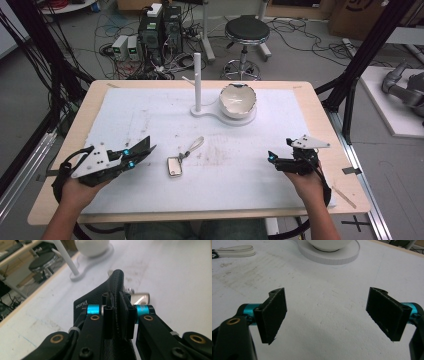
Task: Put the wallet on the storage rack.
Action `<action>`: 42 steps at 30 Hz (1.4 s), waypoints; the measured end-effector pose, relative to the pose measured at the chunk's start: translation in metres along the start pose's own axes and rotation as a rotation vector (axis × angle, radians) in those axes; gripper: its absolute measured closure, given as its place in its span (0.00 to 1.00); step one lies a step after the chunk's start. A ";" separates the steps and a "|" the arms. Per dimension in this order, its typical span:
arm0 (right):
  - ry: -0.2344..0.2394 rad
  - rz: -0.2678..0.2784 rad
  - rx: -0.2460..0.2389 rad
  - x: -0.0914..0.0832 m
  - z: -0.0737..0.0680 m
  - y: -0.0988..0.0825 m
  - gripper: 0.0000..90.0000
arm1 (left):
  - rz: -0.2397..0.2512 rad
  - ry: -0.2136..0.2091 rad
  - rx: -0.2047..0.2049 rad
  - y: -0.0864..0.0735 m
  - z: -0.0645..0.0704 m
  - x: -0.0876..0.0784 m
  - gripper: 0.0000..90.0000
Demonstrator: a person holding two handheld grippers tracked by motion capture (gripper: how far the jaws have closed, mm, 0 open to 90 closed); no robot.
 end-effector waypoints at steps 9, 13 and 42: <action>0.004 0.009 0.011 -0.001 0.001 0.002 0.19 | 0.110 0.008 0.003 0.030 -0.008 -0.012 0.92; 0.003 0.010 0.009 -0.002 0.001 0.002 0.19 | 0.092 -0.003 0.000 0.028 -0.008 -0.006 0.92; 0.099 0.165 -0.109 -0.024 -0.017 0.050 0.19 | 0.159 -0.207 0.048 0.092 -0.002 0.041 0.92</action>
Point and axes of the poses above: each handheld gripper's, and its own axes: x roughly forward along the jaws, y roughly out of its top, z roughly to its right, the point moved 7 cm from there along x, roughly forward along the jaws, and after that the axes turned 13 degrees about -y, right-handed, at the moved point
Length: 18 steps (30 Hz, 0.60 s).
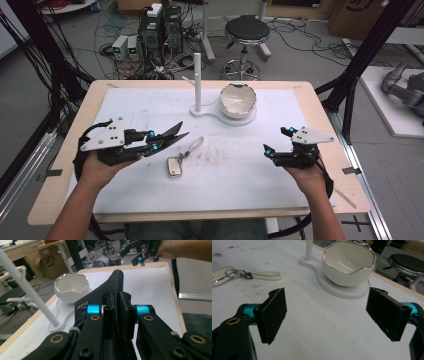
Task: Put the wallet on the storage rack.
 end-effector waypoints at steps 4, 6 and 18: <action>0.048 0.031 -0.036 0.001 -0.012 0.014 0.19 | -0.008 -0.036 0.014 0.011 -0.002 0.019 0.92; 0.078 0.049 -0.057 0.002 -0.019 0.021 0.19 | -0.019 -0.063 0.023 0.015 -0.002 0.028 0.92; 0.270 0.120 -0.220 0.010 -0.061 0.049 0.19 | -0.035 -0.202 0.048 0.025 0.007 0.069 0.92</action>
Point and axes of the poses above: each handheld gripper's, and its own axes: x roughly forward along the jaws, y roughly out of its top, z roughly to its right, the point moved 7 cm from there along x, roughly forward along the jaws, and after that the axes turned 13 degrees about -y, right-handed, at the moved point
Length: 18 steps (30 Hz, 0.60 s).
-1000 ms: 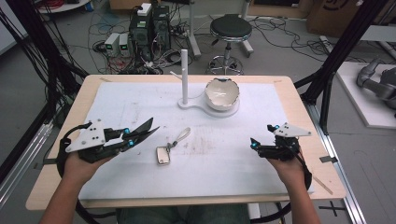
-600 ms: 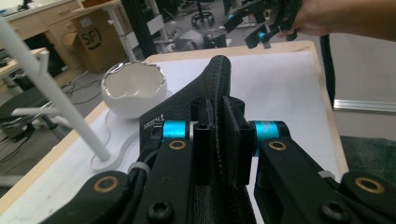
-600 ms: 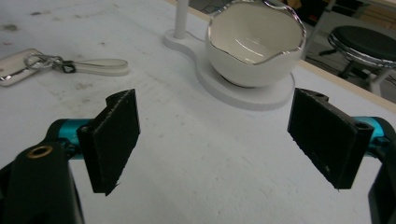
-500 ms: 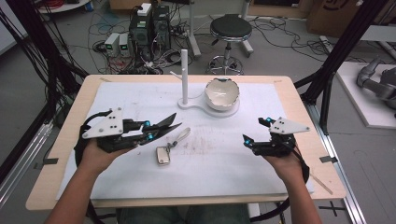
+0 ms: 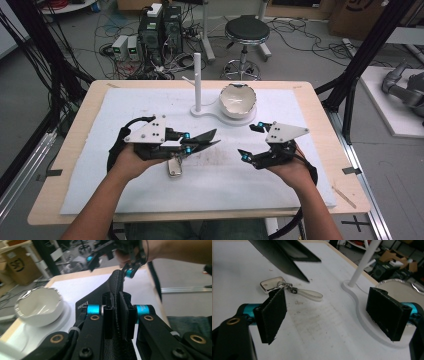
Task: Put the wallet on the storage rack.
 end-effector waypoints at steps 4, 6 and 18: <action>0.058 0.053 -0.067 0.005 -0.015 0.014 0.19 | -0.004 -0.026 -0.003 -0.001 0.001 0.010 0.92; 0.076 0.061 -0.088 0.008 -0.021 0.019 0.19 | -0.006 -0.032 -0.001 -0.001 0.001 0.011 0.92; 0.252 0.103 -0.177 0.015 -0.046 0.031 0.72 | 0.019 -0.081 -0.003 -0.001 0.000 0.020 0.91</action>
Point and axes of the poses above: each handheld gripper's, and its own axes: x roughly forward along the jaws, y roughly out of its top, z roughly to its right, the point moved 7 cm from there along x, roughly forward along the jaws, and after that the axes turned 13 degrees about -y, right-handed, at the moved point
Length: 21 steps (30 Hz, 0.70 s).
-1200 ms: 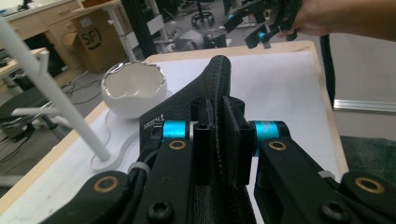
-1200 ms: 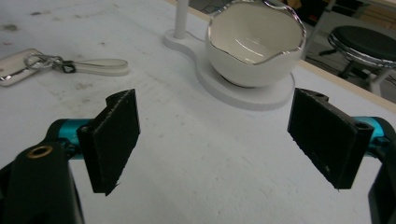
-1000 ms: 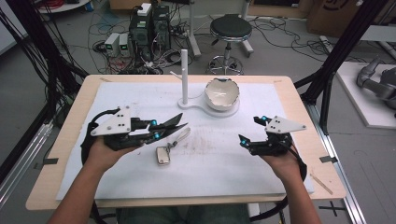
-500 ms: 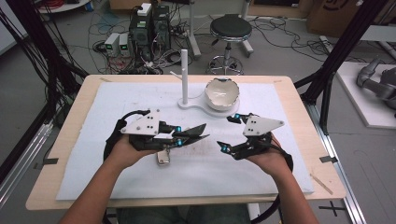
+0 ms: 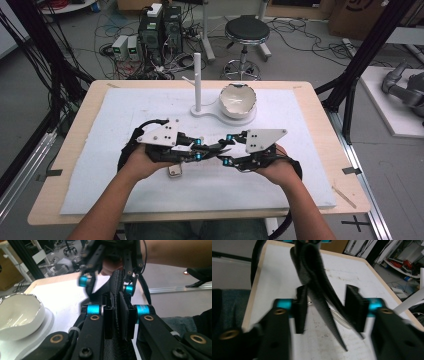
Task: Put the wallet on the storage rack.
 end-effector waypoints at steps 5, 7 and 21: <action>0.036 -0.013 -0.004 0.000 -0.004 -0.003 0.90 | 0.022 0.035 -0.021 -0.003 -0.002 -0.003 0.89; 0.042 -0.019 0.000 0.001 -0.004 -0.004 0.91 | 0.037 0.067 -0.029 -0.004 -0.003 -0.006 0.84; -0.189 0.015 0.160 -0.008 0.045 -0.020 0.91 | 0.140 0.307 -0.094 -0.020 0.001 -0.061 0.32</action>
Point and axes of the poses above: each handheld gripper's, and its own axes: x roughly forward along the jaws, y roughly out of its top, z roughly to its right, the point moved 7 cm from there along x, roughly forward along the jaws, and after that the axes turned 13 degrees about -y, right-handed, at the moved point
